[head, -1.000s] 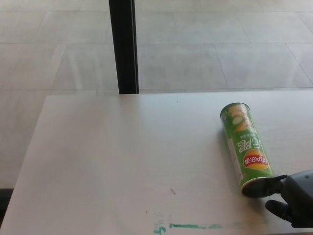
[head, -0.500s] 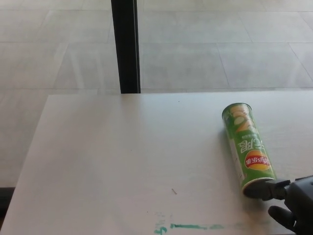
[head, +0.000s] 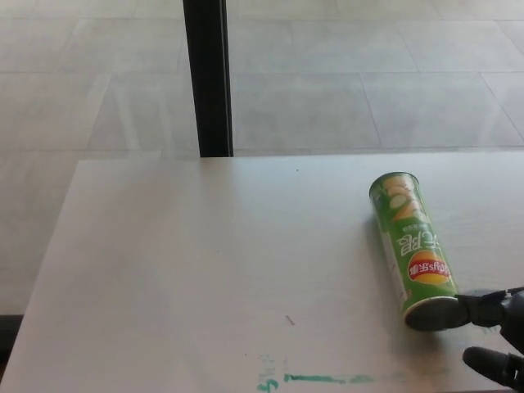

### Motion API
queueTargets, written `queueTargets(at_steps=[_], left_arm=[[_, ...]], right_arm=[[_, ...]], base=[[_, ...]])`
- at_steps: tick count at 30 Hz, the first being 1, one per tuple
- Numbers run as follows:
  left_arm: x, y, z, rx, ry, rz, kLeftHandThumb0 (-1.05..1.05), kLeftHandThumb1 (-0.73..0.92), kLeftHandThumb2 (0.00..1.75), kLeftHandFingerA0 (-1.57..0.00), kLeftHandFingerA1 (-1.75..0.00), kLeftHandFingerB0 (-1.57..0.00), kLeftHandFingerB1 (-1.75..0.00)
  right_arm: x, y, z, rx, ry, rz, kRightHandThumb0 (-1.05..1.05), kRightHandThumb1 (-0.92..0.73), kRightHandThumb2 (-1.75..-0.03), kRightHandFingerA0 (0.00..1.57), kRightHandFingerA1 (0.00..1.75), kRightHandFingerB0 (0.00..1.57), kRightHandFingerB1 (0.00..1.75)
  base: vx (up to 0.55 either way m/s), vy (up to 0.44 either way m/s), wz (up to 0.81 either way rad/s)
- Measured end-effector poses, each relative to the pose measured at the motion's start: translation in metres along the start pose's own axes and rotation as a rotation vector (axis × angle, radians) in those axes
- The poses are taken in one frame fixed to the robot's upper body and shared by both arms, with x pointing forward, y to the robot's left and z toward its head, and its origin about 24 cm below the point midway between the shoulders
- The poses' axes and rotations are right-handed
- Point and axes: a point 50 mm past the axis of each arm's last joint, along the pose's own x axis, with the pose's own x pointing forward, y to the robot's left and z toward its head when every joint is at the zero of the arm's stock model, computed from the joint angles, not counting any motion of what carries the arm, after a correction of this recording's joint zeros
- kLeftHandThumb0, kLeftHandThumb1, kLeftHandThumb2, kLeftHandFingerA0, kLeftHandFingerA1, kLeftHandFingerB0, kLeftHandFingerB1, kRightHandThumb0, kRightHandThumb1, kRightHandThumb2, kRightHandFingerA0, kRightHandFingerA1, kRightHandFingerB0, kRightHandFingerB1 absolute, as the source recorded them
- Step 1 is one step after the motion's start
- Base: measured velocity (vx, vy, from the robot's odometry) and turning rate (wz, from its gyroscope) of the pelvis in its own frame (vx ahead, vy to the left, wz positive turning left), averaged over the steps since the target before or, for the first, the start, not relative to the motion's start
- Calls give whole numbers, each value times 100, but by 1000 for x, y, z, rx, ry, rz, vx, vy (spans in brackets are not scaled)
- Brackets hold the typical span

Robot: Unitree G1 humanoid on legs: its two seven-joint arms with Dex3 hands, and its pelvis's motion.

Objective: Use the right hand as a fist to push the chips tray inside its container kept in the middle of the desk

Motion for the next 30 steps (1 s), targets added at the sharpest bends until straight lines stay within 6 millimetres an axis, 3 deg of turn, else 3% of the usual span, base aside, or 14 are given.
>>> queueTargets(at_steps=[6, 7, 8, 11, 12, 13, 14, 15, 16, 22, 26, 27, 28, 30], left_arm=[[0, 0, 0, -1, 1, 0, -82, 59, 139, -74, -130, -35, -99], [0, 0, 0, -1, 1, 0, -82, 61, 139, -76, -128, -38, -101], [0, 0, -1, -1, 2, 0, -82, 62, 138, -73, -128, -34, -98], [0, 0, -2, 0, 5, 1, -84, 62, 137, -68, -123, -32, -94], [0, 1, -2, 1, 5, 1, -80, 61, 138, -65, -122, -31, -93], [0, 1, -2, 1, 6, 2, -82, 61, 137, -66, -121, -31, -92], [-1, 1, -3, 3, 8, 3, -82, 61, 137, -66, -121, -31, -92], [-1, 2, -4, 4, 10, 4, -80, 61, 139, -69, -123, -34, -94], [-1, 2, -4, 5, 12, 4, -81, 61, 140, -72, -126, -35, -97], [-2, 3, -9, 7, 23, 6, -81, 60, 141, -70, -126, -35, -97], [-2, 4, -10, 9, 27, 8, -82, 60, 139, -78, -127, -38, -97], [-2, 4, -10, 10, 28, 8, -81, 62, 138, -75, -126, -37, -96], [-2, 4, -11, 10, 29, 9, -80, 61, 139, -70, -127, -37, -98], [-2, 5, -11, 11, 30, 9, -80, 61, 139, -70, -127, -37, -98]], right_arm=[[-5, -23, -21, 43, 79, -67, -58, -82, -65, 79, 98, 60, 47], [-5, -25, -25, 49, 93, -79, -55, -66, -104, 77, 90, 51, 61], [-7, -30, -31, 60, 117, -98, -57, -80, -64, 81, 96, 62, 48], [-10, -39, -50, 101, 186, -152, -59, -79, -63, 85, 89, 59, 48], [-11, -41, -54, 115, 206, -168, -51, -62, -103, 81, 83, 48, 60], [-13, -43, -61, 135, 233, -187, -55, -77, -63, 88, 86, 60, 48], [-16, -44, -71, 166, 274, -212, -55, -77, -63, 88, 86, 60, 48], [-19, -45, -78, 187, 302, -232, -52, -63, -104, 81, 83, 50, 60], [-21, -46, -85, 206, 330, -252, -57, -80, -64, 92, 85, 60, 46], [-42, -35, -130, 344, 531, -357, -41, -74, -62, 87, 98, 64, 56], [-55, -20, -151, 415, 637, -378, -46, -72, -61, 100, 102, 74, 60], [-60, -14, -157, 436, 672, -384, -52, -74, -62, 94, 110, 70, 60], [-64, -10, -161, 451, 696, -386, -51, -76, -63, 92, 95, 66, 55], [-71, -3, -169, 480, 742, -390, -51, -76, -63, 92, 95, 66, 55]], base=[[0, 0, 0], [0, 0, 0], [0, 0, 0], [0, 0, 0], [0, 0, 0], [0, 0, 0], [0, 0, 0], [0, 0, 0], [0, 0, 0], [0, 0, 0], [0, 0, 0], [0, 0, 0], [0, 0, 0], [0, 0, 0]])
